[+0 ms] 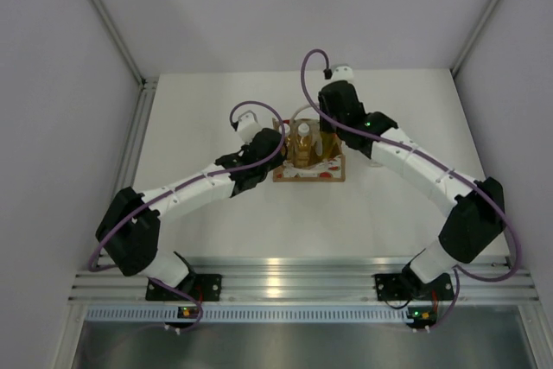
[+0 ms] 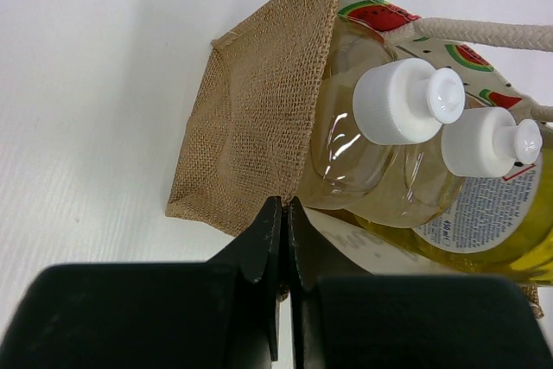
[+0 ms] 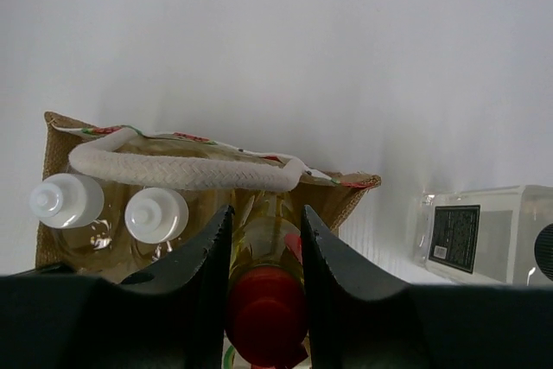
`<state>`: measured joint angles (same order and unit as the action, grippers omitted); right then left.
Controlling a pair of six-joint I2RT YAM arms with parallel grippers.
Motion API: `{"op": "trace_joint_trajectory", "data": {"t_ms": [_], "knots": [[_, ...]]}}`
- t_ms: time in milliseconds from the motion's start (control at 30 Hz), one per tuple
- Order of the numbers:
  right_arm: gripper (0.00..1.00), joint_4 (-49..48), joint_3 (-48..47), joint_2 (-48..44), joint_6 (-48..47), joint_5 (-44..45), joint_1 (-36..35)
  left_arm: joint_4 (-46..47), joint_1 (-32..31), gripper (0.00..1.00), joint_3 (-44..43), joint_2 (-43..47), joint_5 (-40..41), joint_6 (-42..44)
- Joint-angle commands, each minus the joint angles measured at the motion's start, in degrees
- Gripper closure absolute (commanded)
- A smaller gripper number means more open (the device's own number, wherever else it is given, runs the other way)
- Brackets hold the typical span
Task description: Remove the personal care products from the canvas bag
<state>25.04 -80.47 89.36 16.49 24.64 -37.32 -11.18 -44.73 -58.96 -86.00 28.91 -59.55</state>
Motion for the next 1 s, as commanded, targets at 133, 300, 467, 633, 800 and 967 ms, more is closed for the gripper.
{"op": "trace_joint_trajectory", "data": {"t_ms": [133,300,467,633,800,967], "knots": [[1.0,-0.43,-8.74,-6.56,-2.25,-0.03,-0.38,-2.97,-0.71,1.0,-0.89,-1.63,-3.24,-0.57],[1.0,0.36,-9.8,-7.8,-2.96,0.05,-0.47,-3.06,-0.71,1.0,-0.9,-1.63,-3.33,-0.66],[1.0,0.8,-11.02,-9.56,-3.83,0.49,-0.56,-2.97,-0.71,1.0,-0.98,-1.81,-3.42,-0.57],[1.0,1.68,-12.78,-11.14,-4.71,1.2,-0.56,-3.06,-0.71,1.0,-0.81,-1.63,-3.42,-0.66],[1.0,2.65,-14.02,-12.63,-5.42,1.81,-0.56,-2.97,-0.8,1.0,-0.89,-1.63,-3.51,-0.74],[1.0,3.61,-14.63,-14.56,-6.03,2.78,-0.56,-2.97,-0.71,1.0,-0.89,-1.54,-3.42,-0.74]]}}
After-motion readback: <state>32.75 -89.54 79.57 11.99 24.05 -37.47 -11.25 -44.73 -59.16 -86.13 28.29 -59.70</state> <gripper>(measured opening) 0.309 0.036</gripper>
